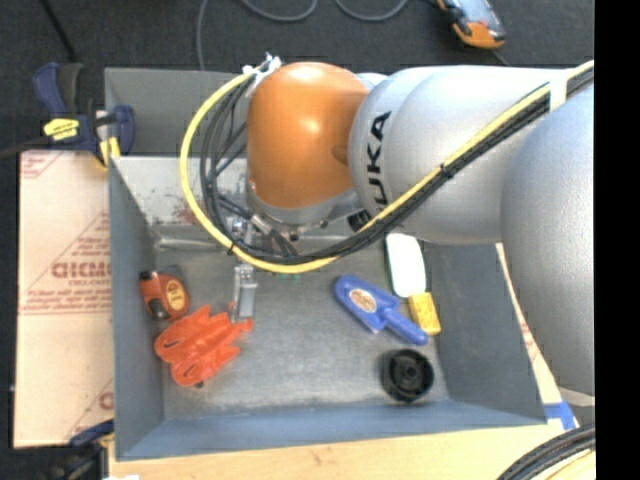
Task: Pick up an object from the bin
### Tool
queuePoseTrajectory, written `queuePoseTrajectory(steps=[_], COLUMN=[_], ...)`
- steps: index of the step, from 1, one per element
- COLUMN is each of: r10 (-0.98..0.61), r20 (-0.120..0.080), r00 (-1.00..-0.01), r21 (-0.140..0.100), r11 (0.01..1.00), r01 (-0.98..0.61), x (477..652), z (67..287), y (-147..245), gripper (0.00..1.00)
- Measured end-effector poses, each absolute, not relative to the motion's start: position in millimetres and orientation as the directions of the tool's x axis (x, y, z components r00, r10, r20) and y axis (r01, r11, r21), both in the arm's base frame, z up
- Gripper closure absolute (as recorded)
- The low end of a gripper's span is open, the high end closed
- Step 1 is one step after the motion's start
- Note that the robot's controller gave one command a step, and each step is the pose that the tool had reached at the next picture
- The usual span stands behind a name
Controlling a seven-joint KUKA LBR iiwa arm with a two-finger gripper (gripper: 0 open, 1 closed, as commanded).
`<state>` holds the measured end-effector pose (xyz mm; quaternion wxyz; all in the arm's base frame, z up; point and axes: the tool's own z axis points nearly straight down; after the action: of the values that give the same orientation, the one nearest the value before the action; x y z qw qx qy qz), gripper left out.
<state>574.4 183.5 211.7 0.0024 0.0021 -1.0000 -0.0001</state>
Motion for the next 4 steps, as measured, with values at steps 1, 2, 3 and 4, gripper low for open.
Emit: queuePoseTrajectory(steps=[1,2,3,4], r10=[0.0,-0.089,-0.135,-0.12], r20=[-0.002,-0.009,-0.002,-0.001], r00=[-1.0,-0.996,-0.991,-0.993], r21=[0.001,0.001,0.001,0.0], r11=[1.0,0.996,0.991,0.993], r01=[0.0,-0.089,-0.135,-0.12], x=[575.3,566.7,541.1,542.3], z=[216.3,196.4,166.2,150.7], y=[182.3,184.4,180.2,183.6], gripper=[0.0,0.0,0.0,0.0])
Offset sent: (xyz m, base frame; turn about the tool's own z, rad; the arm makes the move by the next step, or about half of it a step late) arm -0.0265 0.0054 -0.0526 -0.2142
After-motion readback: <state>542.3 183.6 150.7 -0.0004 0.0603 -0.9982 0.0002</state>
